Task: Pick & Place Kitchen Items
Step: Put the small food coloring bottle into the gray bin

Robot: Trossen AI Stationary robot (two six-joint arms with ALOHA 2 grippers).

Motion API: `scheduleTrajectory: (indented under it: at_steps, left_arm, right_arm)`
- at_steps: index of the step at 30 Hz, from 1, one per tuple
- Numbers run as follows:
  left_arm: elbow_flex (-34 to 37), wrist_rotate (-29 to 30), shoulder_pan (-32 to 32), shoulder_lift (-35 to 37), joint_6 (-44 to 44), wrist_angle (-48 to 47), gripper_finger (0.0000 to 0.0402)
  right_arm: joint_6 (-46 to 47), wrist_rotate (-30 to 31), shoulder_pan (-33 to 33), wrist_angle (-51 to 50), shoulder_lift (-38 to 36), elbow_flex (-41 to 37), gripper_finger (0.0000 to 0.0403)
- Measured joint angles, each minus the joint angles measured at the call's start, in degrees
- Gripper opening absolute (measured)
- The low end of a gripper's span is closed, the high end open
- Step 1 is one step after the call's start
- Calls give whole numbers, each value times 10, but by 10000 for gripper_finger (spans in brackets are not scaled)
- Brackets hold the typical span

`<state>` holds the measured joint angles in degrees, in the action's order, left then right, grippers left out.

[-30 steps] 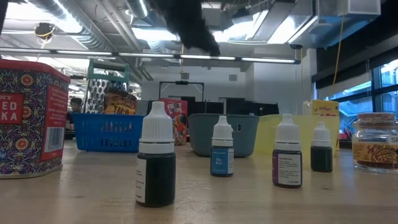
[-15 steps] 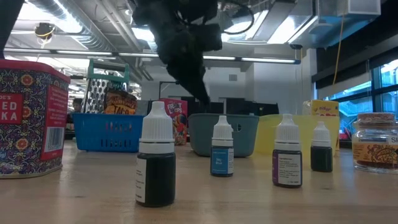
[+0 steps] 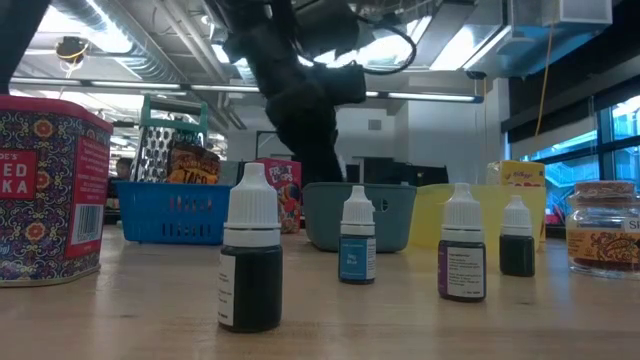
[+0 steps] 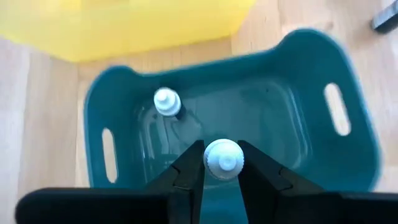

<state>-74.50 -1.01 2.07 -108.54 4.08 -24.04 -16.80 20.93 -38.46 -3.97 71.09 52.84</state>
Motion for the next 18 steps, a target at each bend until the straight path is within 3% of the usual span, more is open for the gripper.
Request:
scheduleTrajectory:
  at_steps: [18]
  left_arm:
    - [0,1,4,-49,-14,43,77]
  right_arm:
    - [14,-2,0,-13,0,0,240]
